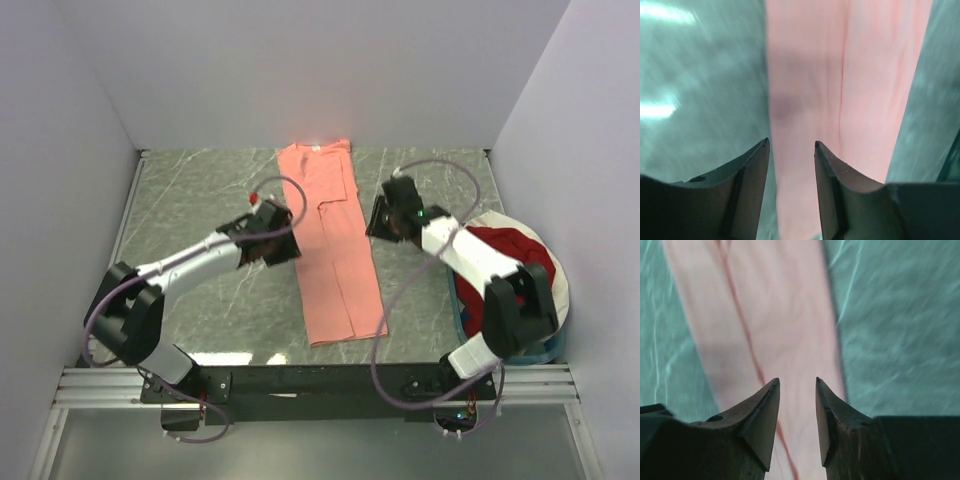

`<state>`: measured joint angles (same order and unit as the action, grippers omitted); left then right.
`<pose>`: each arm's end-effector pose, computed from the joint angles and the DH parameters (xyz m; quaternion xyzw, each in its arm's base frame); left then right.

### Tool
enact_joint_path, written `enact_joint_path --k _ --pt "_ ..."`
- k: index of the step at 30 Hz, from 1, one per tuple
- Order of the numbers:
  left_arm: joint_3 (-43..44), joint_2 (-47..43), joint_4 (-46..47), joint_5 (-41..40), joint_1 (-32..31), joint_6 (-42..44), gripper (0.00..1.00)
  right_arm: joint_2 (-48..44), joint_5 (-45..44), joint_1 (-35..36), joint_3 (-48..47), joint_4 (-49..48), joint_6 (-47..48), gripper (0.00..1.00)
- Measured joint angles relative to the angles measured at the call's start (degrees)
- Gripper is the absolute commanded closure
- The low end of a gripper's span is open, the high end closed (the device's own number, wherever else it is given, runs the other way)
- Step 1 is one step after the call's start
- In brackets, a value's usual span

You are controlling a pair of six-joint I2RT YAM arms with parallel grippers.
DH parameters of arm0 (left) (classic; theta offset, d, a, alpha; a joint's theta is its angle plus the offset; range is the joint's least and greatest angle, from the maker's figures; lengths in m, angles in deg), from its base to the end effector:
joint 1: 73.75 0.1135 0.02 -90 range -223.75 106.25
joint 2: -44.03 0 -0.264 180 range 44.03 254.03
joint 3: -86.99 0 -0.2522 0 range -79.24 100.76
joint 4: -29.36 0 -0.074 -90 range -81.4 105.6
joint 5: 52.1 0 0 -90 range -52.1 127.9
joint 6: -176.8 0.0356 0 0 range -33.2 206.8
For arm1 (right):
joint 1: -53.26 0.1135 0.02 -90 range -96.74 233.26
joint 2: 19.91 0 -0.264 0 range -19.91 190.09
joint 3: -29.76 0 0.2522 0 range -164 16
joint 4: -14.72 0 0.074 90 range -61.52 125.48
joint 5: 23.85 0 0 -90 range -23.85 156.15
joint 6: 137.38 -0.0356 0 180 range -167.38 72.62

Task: Fold and stack the t-shirts
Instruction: Fold the tshirt

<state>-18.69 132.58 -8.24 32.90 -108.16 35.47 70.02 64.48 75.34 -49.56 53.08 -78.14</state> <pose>0.2702 -0.1813 0.2294 -0.1530 0.9318 -0.1920 0.2675 0.3150 0.1267 0.2484 0.0760 0.9334 0.1437 0.3199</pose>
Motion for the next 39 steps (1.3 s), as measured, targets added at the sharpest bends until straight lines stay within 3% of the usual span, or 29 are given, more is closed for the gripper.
enact_joint_path --k 6,13,18,30,39 --pt "-9.3 -4.5 -2.6 -4.5 -15.7 -5.3 0.59 -14.4 -0.4 8.3 20.7 -4.8 -3.7 0.59" --pt "-8.1 -4.2 -9.5 -12.4 -28.5 -9.9 0.56 -19.9 -1.1 13.7 28.2 -6.1 -7.0 0.59" --pt "-2.0 1.4 -14.9 -16.9 -35.0 -13.9 0.55 -20.7 -1.9 15.0 29.4 -7.4 -8.2 0.60" --pt "0.9 8.9 -20.7 -20.0 -39.8 -19.7 0.53 -20.6 -2.7 16.0 29.6 -8.2 -8.6 0.60" --pt "0.9 8.9 -20.3 -20.3 -40.0 -20.5 0.60 -19.1 -3.1 16.4 30.4 -9.2 -8.8 0.60"
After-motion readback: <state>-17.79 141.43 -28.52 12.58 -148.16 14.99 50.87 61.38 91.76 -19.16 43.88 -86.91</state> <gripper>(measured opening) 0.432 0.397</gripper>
